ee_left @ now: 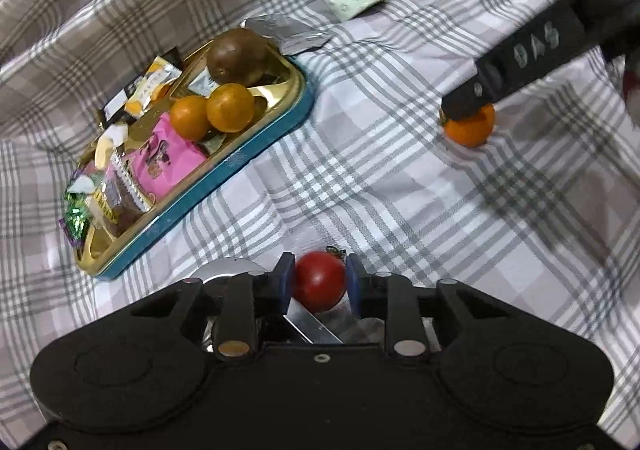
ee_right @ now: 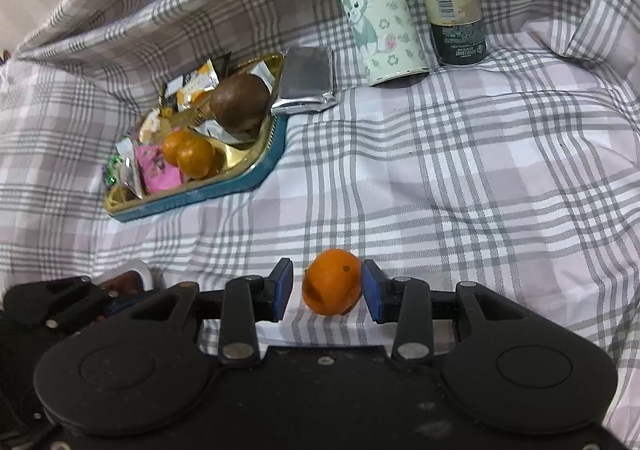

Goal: Organize fruits
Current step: 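Close the left tool on the red tomato while the right tool grasps the orange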

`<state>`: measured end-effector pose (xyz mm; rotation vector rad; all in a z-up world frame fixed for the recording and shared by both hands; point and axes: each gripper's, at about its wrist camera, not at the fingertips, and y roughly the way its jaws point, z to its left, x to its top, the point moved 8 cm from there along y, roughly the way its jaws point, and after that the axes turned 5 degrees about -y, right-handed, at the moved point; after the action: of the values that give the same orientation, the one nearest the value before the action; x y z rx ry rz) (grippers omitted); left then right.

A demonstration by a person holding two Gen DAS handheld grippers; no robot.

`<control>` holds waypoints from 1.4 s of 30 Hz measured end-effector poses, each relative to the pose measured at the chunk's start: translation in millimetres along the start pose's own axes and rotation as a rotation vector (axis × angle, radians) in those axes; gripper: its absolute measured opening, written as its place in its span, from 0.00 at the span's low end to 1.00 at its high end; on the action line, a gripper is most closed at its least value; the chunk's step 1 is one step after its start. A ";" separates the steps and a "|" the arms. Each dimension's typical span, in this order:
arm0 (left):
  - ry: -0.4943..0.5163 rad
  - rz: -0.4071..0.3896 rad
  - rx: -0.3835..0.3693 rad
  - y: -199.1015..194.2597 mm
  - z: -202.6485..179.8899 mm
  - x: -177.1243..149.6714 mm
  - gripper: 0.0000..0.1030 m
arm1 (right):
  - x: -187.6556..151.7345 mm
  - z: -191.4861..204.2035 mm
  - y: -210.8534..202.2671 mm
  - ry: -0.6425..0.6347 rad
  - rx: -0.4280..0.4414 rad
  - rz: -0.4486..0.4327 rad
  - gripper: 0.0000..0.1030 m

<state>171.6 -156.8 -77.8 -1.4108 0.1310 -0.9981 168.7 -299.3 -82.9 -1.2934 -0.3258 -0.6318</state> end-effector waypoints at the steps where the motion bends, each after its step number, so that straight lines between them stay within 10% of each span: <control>1: -0.026 -0.002 -0.013 -0.7 2.6 0.2 0.32 | -0.2 1.7 1.9 -0.009 -0.013 -0.001 0.40; 13: -0.174 -0.060 -0.140 -13.6 -15.9 10.5 0.16 | -1.0 -3.7 -1.0 -0.057 -0.108 -0.035 0.35; 22: -0.192 -0.180 -0.005 -35.6 -13.2 3.1 0.31 | 0.7 -17.6 -9.5 -0.025 -0.112 -0.050 0.35; 42: -0.205 -0.084 0.029 -15.2 -17.9 -17.7 0.47 | -3.2 -6.5 -13.6 -0.071 -0.083 -0.043 0.35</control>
<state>142.2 -156.6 -77.1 -1.4930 -0.0937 -0.9136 157.2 -306.6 -75.6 -1.3936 -0.3902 -0.6422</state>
